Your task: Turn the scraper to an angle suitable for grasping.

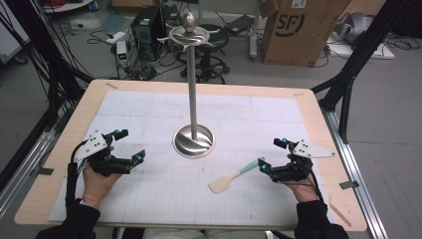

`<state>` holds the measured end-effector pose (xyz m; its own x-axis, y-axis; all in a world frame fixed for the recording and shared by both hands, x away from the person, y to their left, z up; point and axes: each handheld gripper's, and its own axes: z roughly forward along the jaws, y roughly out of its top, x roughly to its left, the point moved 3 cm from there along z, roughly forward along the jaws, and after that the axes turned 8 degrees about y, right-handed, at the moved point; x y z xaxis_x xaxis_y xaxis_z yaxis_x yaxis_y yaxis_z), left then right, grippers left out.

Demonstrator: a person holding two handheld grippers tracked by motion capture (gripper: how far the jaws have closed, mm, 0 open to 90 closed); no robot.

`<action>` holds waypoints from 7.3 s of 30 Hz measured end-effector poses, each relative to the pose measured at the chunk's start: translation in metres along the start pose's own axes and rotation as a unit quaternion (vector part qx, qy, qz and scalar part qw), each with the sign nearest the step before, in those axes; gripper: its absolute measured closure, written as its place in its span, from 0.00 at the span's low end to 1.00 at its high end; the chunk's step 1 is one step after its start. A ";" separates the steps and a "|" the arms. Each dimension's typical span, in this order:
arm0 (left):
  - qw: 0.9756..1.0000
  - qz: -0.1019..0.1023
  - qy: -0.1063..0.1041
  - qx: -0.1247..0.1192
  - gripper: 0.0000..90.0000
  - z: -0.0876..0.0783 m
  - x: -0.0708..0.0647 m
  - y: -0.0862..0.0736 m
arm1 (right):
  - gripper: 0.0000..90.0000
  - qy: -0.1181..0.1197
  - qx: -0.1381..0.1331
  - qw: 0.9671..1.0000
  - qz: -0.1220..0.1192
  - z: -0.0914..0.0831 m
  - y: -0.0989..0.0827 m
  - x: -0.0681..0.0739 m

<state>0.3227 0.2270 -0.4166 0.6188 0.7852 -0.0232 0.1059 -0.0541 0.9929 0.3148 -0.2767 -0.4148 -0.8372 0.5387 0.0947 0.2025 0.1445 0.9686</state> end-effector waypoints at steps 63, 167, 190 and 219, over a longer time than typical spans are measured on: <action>1.000 0.011 0.019 0.010 0.02 -0.005 0.000 -0.004 | 1.00 -0.045 0.224 0.973 0.011 0.066 -0.039 -0.017; 1.000 0.001 0.026 0.011 0.02 -0.002 0.004 -0.007 | 1.00 -0.072 0.237 0.968 0.050 0.037 -0.044 -0.014; 1.000 0.000 0.025 0.011 0.02 -0.001 0.005 -0.008 | 1.00 0.019 0.243 0.970 0.015 0.071 -0.032 0.052; 1.000 -0.003 0.024 0.007 0.02 0.000 0.006 -0.008 | 1.00 0.026 0.305 0.952 -0.009 0.049 -0.043 0.086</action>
<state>0.3255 0.2323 -0.4244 0.5808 0.8137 -0.0241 0.1215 -0.0574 0.9909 0.2588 -0.1962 -0.4591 -0.8642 0.4917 0.1069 0.4325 0.6172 0.6572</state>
